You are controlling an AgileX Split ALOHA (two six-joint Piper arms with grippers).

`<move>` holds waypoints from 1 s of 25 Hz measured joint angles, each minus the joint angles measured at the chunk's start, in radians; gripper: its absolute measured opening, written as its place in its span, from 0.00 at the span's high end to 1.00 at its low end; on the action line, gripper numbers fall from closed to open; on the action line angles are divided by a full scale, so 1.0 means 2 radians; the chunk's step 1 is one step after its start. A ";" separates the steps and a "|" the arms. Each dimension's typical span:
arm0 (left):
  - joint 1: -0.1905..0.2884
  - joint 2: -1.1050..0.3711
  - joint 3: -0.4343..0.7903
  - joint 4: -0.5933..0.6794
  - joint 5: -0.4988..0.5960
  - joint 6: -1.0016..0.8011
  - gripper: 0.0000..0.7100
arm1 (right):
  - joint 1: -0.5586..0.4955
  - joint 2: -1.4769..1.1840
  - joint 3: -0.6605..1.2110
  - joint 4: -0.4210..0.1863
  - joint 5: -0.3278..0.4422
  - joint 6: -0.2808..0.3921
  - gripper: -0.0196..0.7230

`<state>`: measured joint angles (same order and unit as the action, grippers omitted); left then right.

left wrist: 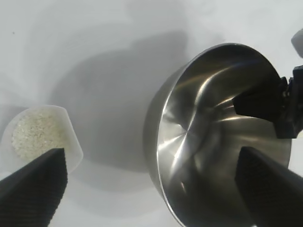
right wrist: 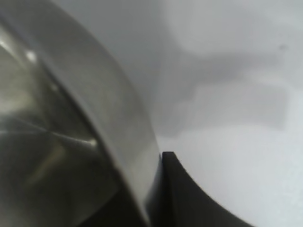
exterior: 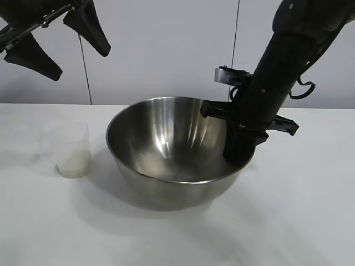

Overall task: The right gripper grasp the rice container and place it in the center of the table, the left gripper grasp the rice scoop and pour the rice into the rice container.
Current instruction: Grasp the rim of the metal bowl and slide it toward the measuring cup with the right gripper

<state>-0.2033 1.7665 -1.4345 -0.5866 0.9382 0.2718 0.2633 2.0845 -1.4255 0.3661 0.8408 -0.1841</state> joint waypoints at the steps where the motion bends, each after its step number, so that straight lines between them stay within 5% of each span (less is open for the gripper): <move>1: 0.000 0.000 0.000 0.000 0.000 0.000 0.02 | 0.000 0.003 0.000 0.000 -0.003 0.000 0.96; 19: 0.000 0.000 0.000 0.000 -0.019 0.000 0.02 | 0.000 0.016 0.000 0.005 -0.022 0.002 0.95; 22: 0.000 0.000 0.000 0.000 -0.018 0.000 0.02 | 0.000 0.016 0.000 0.009 -0.021 0.002 0.78; 25: 0.000 0.000 0.000 0.000 -0.010 0.000 0.02 | 0.000 0.015 0.000 0.010 -0.013 0.004 0.36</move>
<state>-0.2033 1.7665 -1.4345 -0.5866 0.9192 0.2718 0.2641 2.1152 -1.4264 0.3864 0.8151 -0.1767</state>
